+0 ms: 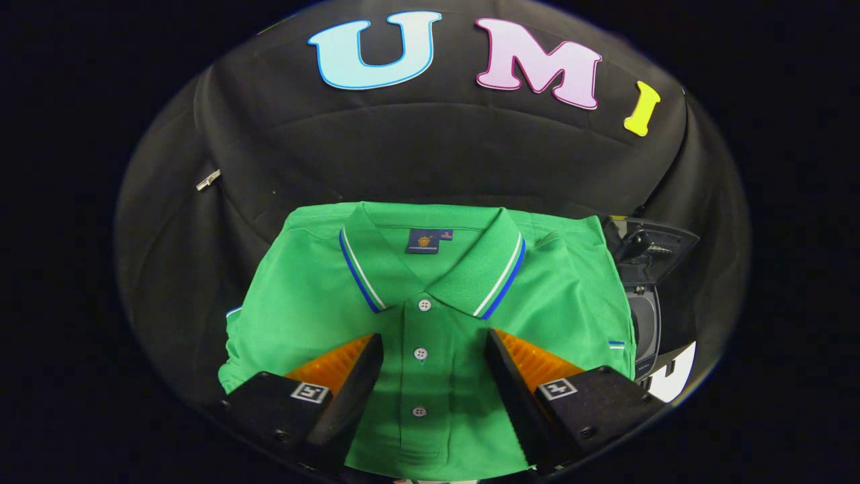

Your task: Put the clothes into the washing machine and then close the washing machine lid.

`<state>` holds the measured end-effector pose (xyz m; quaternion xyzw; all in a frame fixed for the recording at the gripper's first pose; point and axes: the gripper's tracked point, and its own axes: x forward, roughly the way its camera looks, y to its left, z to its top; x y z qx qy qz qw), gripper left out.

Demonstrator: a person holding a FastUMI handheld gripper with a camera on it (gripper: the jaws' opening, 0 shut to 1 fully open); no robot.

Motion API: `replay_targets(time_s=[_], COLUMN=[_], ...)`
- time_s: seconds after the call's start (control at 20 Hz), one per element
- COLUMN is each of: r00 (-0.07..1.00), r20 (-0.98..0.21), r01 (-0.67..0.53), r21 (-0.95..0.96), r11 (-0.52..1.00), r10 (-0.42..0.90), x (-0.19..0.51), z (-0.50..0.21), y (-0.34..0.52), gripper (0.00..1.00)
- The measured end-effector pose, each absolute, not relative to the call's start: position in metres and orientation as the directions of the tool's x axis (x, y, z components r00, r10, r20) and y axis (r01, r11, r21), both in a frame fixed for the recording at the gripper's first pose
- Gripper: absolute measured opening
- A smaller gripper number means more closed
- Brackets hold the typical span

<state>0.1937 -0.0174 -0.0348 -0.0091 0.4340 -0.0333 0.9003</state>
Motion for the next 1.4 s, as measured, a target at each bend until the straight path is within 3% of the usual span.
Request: replay_targets(time_s=[0.2,0.35,0.45,0.65,0.75,1.0,1.05,1.2,1.4], r00=[0.612,0.607,0.609,0.593,0.601,0.639,0.649,0.677,0.785], r20=[-0.787,-0.790,-0.788,-0.798,-0.794,-0.762,-0.752,-0.723,-0.617], r01=[0.069,0.075,0.081,0.107,0.073,0.042,0.025,0.056,0.062], r21=[-0.043,-0.050,-0.050,-0.056,-0.060,-0.108,-0.135,-0.133,-0.011], r11=[0.997,0.996,0.995,0.993,0.996,0.993,0.991,0.989,0.998], r10=[-0.076,-0.086,-0.089,-0.109,-0.092,-0.109,-0.118,-0.136,-0.056], x=[0.193,0.191,0.192,0.196,0.199,0.198,0.201,0.200,0.200], z=[-0.035,-0.033,-0.031,-0.032,-0.033,-0.032,-0.029,-0.030,-0.010], y=[-0.018,-0.020,-0.014,-0.014,-0.013,-0.009,-0.013,-0.011,-0.011], gripper=[0.82,0.82,0.56,0.56,0.20,0.19,0.06,0.06,0.05])
